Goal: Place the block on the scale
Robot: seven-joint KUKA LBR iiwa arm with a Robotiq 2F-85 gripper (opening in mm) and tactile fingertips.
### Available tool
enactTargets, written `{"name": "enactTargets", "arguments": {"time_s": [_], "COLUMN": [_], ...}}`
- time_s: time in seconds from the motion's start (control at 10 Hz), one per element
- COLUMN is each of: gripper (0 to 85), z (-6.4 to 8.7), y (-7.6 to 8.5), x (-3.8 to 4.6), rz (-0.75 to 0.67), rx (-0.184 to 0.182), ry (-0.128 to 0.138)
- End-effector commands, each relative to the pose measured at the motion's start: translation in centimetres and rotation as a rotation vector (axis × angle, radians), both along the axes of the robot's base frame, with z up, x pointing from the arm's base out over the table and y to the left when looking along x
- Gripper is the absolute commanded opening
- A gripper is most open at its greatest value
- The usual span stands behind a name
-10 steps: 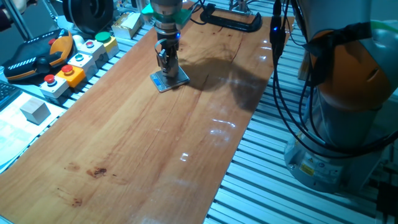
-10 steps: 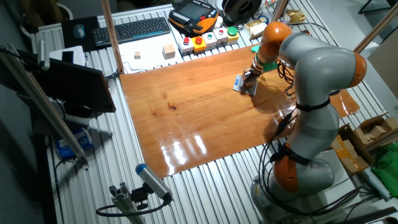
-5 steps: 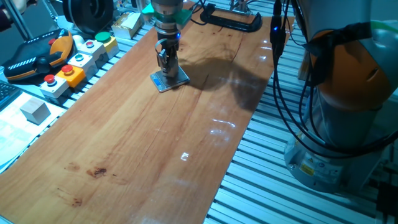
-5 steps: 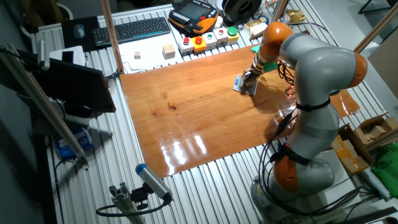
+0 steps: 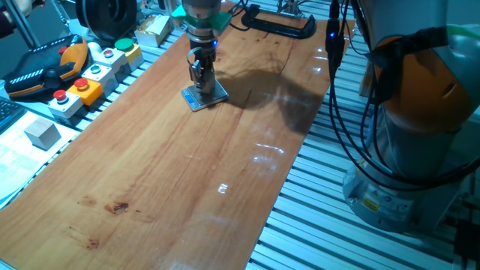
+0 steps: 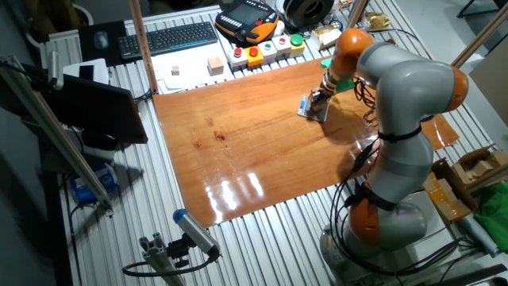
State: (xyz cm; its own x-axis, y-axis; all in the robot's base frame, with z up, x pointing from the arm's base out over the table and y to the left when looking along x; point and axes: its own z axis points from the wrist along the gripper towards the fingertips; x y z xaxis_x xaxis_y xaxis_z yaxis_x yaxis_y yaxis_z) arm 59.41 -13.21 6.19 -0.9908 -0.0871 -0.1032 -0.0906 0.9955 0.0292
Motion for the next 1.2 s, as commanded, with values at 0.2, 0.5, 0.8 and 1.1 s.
{"name": "enactTargets", "arguments": {"time_s": [0.2,0.5,0.8,1.1], "gripper": [27.3,46.7,62.3,63.3], "z": [-0.09,-0.08,-0.15,-0.08], "y": [0.03,0.06,0.09,0.06], "x": [-0.01,-0.02,-0.03,-0.05], "rz": [-0.005,-0.011,-0.016,-0.016], "rx": [0.001,0.004,0.003,0.003], "ry": [-0.007,-0.016,-0.024,-0.024]}}
